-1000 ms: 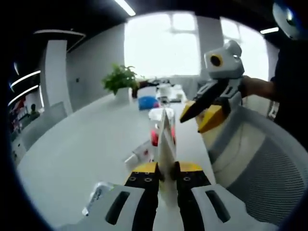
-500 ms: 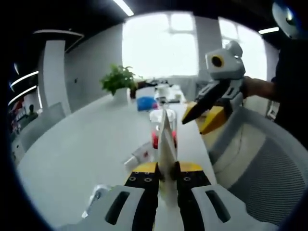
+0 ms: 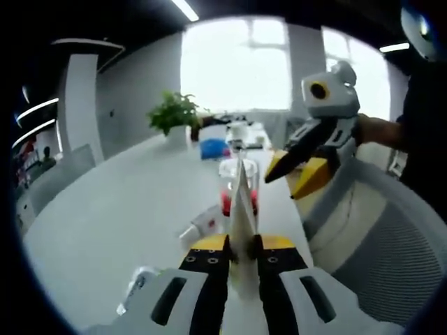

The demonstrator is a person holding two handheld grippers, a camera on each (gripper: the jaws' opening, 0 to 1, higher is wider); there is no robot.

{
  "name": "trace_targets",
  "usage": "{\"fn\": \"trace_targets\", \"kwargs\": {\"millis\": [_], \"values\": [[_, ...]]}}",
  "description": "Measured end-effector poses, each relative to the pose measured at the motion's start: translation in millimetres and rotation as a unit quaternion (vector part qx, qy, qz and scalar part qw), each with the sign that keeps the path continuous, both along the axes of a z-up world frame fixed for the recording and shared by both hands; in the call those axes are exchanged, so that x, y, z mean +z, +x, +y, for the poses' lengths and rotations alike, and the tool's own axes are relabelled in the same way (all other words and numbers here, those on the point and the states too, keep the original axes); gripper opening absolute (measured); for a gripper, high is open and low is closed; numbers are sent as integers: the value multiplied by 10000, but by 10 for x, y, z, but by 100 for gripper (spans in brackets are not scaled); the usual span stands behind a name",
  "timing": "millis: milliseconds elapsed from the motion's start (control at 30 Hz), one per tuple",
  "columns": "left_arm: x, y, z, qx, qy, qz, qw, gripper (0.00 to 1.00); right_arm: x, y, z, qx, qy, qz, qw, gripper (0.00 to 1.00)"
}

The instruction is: Arrange the skincare products in the storage area until every visible bottle or jar stands upright without overlapping.

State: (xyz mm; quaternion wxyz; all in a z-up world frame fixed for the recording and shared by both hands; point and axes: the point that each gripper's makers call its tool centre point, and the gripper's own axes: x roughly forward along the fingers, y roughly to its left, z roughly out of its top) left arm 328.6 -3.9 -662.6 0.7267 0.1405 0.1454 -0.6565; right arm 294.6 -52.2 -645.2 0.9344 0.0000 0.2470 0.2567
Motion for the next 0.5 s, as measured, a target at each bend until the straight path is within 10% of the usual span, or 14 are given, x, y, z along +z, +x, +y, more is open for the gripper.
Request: {"fn": "trace_targets", "kwargs": {"millis": [500], "values": [[-175,47,91,416,365,323,9979,18,10,-3,-32,-1,26,-2,10000,32]]}}
